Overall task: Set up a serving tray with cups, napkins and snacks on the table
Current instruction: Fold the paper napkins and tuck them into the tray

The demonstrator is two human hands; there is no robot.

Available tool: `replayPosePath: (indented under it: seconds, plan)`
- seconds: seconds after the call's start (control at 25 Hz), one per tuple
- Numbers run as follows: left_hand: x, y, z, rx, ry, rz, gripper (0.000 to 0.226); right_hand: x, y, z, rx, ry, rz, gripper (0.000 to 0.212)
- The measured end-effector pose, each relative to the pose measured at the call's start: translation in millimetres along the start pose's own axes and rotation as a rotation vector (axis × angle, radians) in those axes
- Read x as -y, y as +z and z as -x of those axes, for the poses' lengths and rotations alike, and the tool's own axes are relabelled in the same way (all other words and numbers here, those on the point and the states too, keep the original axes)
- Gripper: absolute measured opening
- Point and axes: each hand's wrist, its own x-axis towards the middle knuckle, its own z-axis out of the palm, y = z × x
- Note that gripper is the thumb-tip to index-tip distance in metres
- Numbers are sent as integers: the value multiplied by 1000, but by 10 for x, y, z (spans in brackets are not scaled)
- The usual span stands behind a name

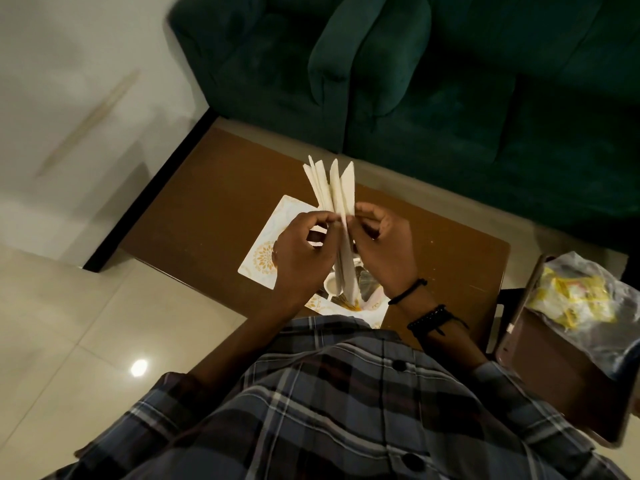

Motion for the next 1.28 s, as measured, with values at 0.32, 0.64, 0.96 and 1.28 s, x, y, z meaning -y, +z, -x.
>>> replayPosePath:
  seconds: [0.32, 0.64, 0.96, 1.28]
  plan:
    - [0, 2, -71, -44, -20, -26, 18, -32, -1, -4, 28, 14, -63, 45]
    - [22, 40, -58, -36, -23, -34, 20, 16, -19, -8, -20, -150, 287, 19]
    - [51, 37, -59, -14, 8, -30, 19, 46, -17, -12, 123, -95, 148, 35]
    - [112, 22, -107, -20, -30, 61, 16, -19, -61, -29, 18, -130, 121, 23]
